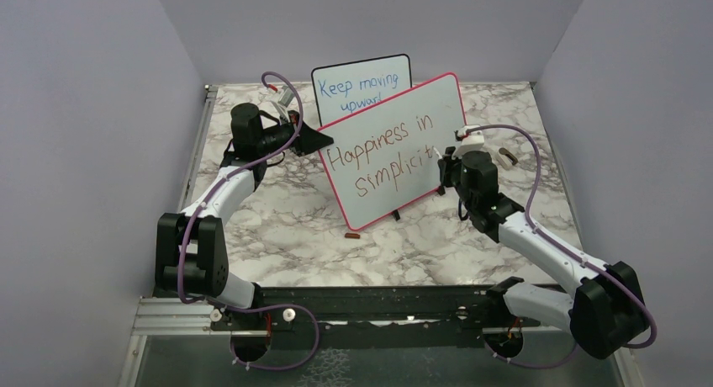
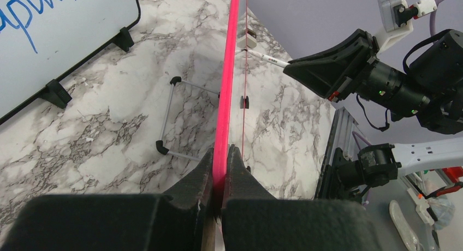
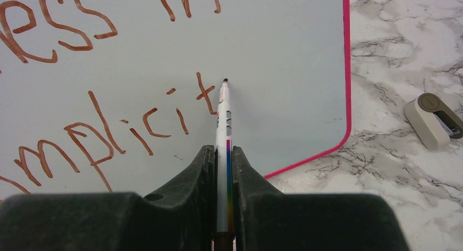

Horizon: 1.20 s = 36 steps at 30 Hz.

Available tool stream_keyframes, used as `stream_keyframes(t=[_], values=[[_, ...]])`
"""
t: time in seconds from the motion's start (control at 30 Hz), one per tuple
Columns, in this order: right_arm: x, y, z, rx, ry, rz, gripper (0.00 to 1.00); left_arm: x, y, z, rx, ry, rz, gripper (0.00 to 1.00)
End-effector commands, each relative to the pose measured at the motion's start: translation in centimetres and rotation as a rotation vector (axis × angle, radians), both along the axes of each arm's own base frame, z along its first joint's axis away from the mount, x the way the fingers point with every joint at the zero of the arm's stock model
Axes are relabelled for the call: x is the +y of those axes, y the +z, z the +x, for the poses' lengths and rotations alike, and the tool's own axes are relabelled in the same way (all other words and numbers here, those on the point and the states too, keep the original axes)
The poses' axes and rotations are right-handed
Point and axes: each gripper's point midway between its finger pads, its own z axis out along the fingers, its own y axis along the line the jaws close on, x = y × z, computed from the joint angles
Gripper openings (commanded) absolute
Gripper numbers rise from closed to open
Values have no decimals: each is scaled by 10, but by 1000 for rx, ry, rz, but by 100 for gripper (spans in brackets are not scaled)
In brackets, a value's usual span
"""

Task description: Write a sentence on the whiteboard

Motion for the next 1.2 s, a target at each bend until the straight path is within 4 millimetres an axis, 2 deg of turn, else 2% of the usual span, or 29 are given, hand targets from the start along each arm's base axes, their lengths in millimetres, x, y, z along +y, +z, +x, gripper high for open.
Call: stream_keyframes(t=[0.0, 0.2, 0.47, 0.57, 0.8, 1.17], values=[[-5, -4, -3, 27, -25, 7, 1, 5, -47, 6, 83, 57, 96, 0], [-13, -13, -10, 53, -53, 1, 1, 5, -47, 6, 83, 58, 97, 0], [-20, -15, -9, 55, -91, -13, 1, 5, -47, 6, 83, 60, 97, 0], [-20, -11, -8, 42, -92, -9, 1, 5, -47, 6, 83, 60, 97, 0], [-18, 11, -1, -16, -83, 10, 1, 5, -47, 6, 84, 60, 97, 0], [-13, 23, 11, -46, -68, 27, 1, 5, -47, 6, 82, 59, 97, 0]])
